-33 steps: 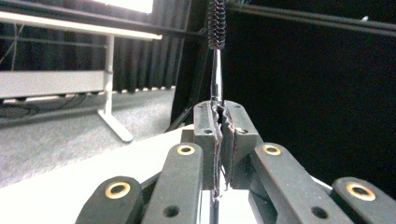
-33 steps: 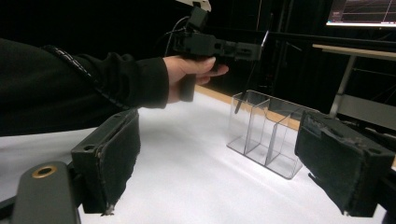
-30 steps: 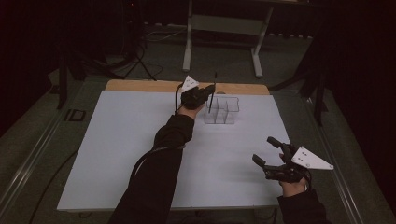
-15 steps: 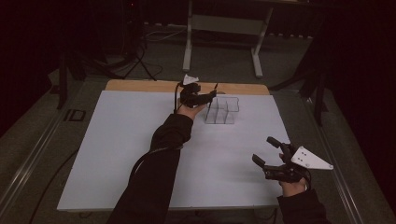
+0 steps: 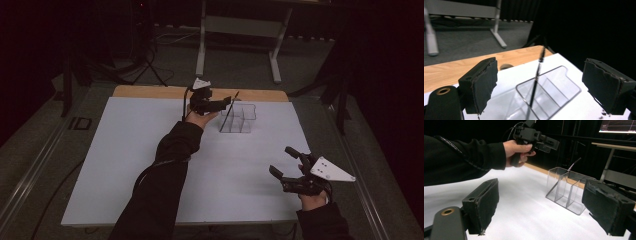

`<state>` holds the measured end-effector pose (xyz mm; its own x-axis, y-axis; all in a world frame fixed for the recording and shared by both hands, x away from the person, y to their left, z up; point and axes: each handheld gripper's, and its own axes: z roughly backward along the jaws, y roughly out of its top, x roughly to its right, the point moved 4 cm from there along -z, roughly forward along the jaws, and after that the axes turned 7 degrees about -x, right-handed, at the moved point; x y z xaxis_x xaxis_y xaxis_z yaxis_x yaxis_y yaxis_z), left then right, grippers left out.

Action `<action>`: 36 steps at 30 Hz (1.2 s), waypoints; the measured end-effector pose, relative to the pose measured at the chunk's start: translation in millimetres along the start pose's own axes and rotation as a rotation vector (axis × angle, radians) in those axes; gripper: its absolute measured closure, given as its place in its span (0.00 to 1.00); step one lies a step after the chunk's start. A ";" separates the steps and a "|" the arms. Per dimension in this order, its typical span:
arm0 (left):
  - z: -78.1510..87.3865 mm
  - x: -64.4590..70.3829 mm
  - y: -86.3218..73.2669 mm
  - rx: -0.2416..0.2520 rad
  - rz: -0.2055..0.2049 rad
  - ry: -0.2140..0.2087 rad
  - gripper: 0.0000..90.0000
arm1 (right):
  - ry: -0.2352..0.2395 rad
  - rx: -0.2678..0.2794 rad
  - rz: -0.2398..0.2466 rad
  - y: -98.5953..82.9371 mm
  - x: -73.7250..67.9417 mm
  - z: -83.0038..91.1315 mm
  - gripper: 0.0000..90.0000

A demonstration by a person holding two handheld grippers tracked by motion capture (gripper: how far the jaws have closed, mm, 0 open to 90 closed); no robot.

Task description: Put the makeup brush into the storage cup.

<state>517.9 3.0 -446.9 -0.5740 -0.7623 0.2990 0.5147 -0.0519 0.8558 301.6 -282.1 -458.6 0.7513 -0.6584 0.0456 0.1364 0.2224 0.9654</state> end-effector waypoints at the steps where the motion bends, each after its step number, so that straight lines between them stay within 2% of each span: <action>1: 2.0 0.4 0.6 0.001 -0.001 -0.012 0.14 | -0.001 -0.002 0.001 -0.1 0.1 -0.2 0.16; 5: 9.0 1.7 1.6 0.006 0.003 -0.073 0.02 | -0.004 -0.007 0.002 -0.8 0.5 -0.9 0.16; 16: 28.4 19.4 0.2 -0.013 -0.084 -0.105 0.01 | -0.006 -0.011 0.000 -0.8 -0.2 -1.5 0.16; 19: 36.2 23.3 -0.1 -0.005 -0.095 -0.123 0.01 | -0.007 -0.013 0.001 -0.7 -0.6 -1.8 0.16; 21: 42.6 26.2 -1.3 0.008 -0.087 -0.162 0.01 | -0.006 -0.014 0.003 -0.8 -0.7 -2.3 0.16; 23: 46.7 28.2 -3.6 0.000 -0.093 -0.184 0.01 | -0.007 -0.016 0.004 -0.9 -0.9 -2.7 0.16; 26: 53.5 31.2 -8.4 -0.014 -0.129 -0.175 0.02 | -0.006 -0.015 0.006 -0.5 -1.0 -2.8 0.16; 31: 67.8 34.0 -14.1 -0.019 -0.172 -0.184 0.02 | -0.004 -0.013 0.004 0.0 -0.9 -2.8 0.16; 36: 85.0 33.7 -18.8 -0.005 -0.212 -0.192 0.02 | -0.003 -0.011 0.008 -0.1 -0.4 -3.6 0.16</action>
<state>434.8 33.1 -417.0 -0.7791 -0.5979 0.1885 0.3730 -0.2004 0.9059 303.6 -279.3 -459.7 0.7506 -0.6585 0.0537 0.1380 0.2357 0.9620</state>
